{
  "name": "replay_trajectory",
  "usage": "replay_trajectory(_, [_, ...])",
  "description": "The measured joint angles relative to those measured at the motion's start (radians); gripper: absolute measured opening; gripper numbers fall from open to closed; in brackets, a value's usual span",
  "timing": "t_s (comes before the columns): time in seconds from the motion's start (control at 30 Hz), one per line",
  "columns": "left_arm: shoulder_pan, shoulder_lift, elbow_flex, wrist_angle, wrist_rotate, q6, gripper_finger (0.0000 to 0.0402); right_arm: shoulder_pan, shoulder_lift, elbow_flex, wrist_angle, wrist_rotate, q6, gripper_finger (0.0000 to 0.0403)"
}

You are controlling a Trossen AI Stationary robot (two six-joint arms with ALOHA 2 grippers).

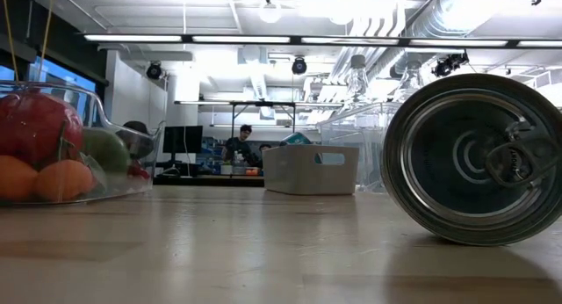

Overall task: Pick & Place Food Item
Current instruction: Put the green tuna can into the white bin

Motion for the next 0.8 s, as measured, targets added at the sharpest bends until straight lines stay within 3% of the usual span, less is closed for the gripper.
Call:
replay_trajectory(0.17, [0.021,0.014,0.000,0.004,0.000,0.007,0.0365,-0.033,0.000,0.000,0.130,-0.017,-0.107,0.0332])
replay_trajectory(0.5, [0.050,0.021,0.000,0.003,0.008,0.006,0.0365,-0.196,0.006,-0.001,0.372,-0.319,-0.549,0.0328])
replay_trajectory(0.8, [0.050,0.021,0.000,0.003,0.010,0.003,0.0365,-0.280,0.019,-0.011,0.371,-0.504,-0.752,0.0325])
